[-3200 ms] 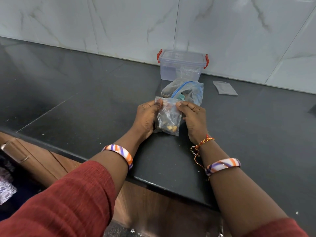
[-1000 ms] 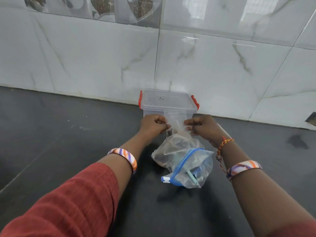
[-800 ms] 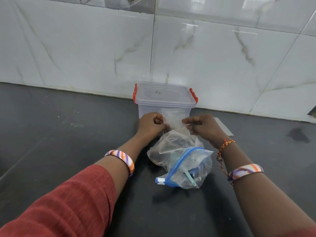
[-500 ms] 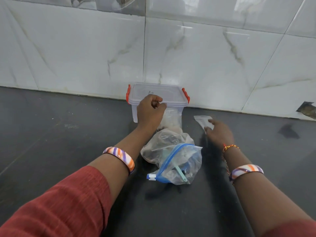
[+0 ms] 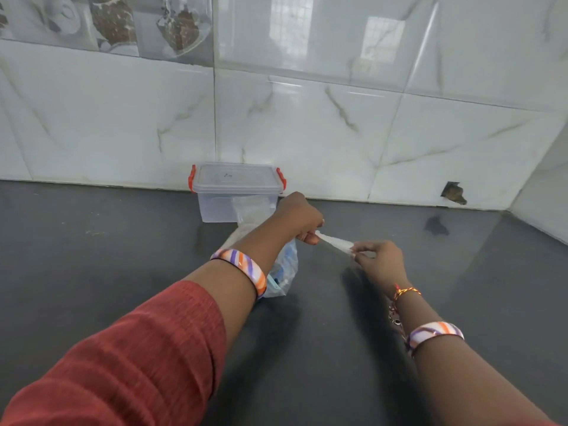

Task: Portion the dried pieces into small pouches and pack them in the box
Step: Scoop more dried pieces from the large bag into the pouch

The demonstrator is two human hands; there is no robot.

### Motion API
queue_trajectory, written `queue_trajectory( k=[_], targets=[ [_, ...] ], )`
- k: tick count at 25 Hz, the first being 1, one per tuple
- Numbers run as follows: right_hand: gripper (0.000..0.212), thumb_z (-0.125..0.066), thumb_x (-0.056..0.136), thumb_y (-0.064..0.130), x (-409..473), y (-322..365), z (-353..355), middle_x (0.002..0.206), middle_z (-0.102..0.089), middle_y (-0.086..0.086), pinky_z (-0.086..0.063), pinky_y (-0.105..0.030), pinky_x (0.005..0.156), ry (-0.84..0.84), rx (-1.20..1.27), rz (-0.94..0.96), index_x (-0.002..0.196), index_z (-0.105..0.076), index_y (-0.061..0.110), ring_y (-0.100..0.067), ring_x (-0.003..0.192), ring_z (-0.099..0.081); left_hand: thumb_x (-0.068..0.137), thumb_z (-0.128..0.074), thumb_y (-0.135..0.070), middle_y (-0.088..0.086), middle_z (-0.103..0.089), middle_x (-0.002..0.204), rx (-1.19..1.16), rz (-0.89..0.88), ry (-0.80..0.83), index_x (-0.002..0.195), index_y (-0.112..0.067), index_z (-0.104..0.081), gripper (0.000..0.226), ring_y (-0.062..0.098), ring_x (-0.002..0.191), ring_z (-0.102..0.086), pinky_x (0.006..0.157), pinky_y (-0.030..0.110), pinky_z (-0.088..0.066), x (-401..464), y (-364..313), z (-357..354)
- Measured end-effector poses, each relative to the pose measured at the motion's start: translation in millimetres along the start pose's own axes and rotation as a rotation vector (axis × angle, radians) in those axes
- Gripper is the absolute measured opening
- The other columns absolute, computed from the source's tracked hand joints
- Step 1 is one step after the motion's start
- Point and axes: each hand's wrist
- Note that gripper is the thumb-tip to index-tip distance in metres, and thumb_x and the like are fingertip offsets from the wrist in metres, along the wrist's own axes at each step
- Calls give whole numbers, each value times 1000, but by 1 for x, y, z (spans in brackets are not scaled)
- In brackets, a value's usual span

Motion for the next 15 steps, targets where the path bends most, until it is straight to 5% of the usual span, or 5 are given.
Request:
queue_trajectory(
  k=[2,7,11,15],
  targets=[
    [17,-67,81,0,-15,-9,18,113,-68,-12,-40,-4,79,-41,241,7,96,-73,0,-21,106,-61,88,-58,-7,8,-56,35,43,25,-5,73,-3,-47,19,28,54,-61,77,40,-59,-12,-5,-15],
    [23,-67,80,-3,-40,-33,42,115,-67,-13,-42,-22,99,-44,470,55,102,-71,3,-17,114,-59,91,-49,-7,14,-60,50,26,18,-30,78,-1,-52,15,28,49,-58,76,42,-59,-34,-3,-53],
    [26,-62,82,-8,-53,-53,40,117,-66,-13,-43,-26,103,-9,409,54,100,-71,8,-19,116,-59,90,-49,4,11,-58,57,-402,119,21,72,-1,-54,19,12,34,-55,42,21,-52,-61,16,-70],
    [32,-48,80,-15,-63,-54,34,120,-65,-13,-37,-11,95,19,201,83,96,-73,-2,-22,114,-60,89,-50,9,8,-57,45,-615,160,8,73,1,-54,19,5,29,-53,41,18,-51,-82,45,-89]
  ],
)
Point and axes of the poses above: each hand's wrist, its own x-axis towards the middle knuckle, its own z-axis out of the back of the hand, y = z × x
